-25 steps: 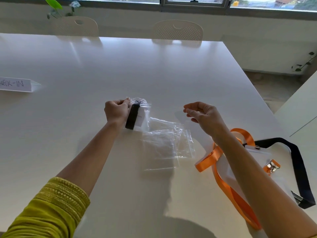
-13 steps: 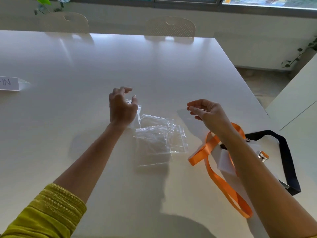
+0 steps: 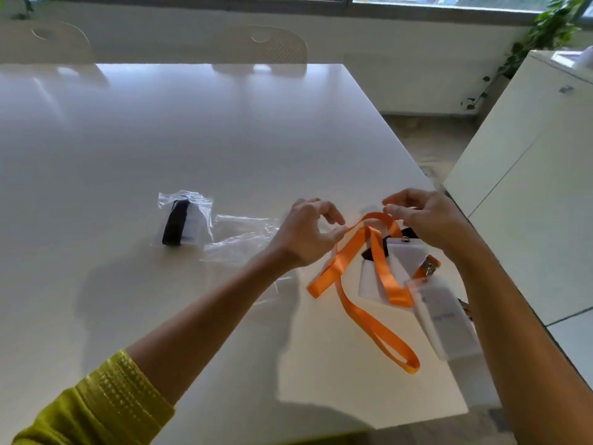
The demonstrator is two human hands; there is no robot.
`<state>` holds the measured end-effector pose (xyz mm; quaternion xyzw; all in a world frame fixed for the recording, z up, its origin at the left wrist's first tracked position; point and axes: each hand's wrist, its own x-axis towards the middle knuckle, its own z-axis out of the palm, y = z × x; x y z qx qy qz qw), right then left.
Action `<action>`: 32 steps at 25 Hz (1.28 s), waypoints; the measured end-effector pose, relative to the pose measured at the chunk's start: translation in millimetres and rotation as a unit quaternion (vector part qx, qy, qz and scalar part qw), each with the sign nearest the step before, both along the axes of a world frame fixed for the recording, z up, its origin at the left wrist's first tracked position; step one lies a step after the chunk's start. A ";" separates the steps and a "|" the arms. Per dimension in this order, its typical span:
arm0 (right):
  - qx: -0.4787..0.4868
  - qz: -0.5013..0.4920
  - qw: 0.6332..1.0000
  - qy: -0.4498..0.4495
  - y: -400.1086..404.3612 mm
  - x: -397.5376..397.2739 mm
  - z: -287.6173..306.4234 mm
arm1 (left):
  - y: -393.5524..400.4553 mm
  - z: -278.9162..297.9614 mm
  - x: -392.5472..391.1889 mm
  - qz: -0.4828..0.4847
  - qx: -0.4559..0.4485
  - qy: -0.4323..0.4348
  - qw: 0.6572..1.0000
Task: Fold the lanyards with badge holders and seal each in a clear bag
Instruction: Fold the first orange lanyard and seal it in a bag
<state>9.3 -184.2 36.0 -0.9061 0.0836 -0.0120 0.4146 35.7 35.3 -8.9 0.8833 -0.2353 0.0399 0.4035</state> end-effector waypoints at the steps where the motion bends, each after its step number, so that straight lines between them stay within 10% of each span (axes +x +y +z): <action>1: -0.010 -0.008 1.000 0.007 -5.0 -2.5 -1.8 | -10.0 -0.7 -2.2 -0.025 0.012 0.009 1.000; 13: -0.094 -0.040 0.991 0.085 -27.0 -16.5 -16.3 | -74.6 -9.9 -6.9 -0.055 0.203 0.027 0.977; 32: 0.313 -0.046 0.945 -0.081 11.7 20.6 10.5 | -20.7 29.0 18.4 -0.031 -0.211 0.262 0.941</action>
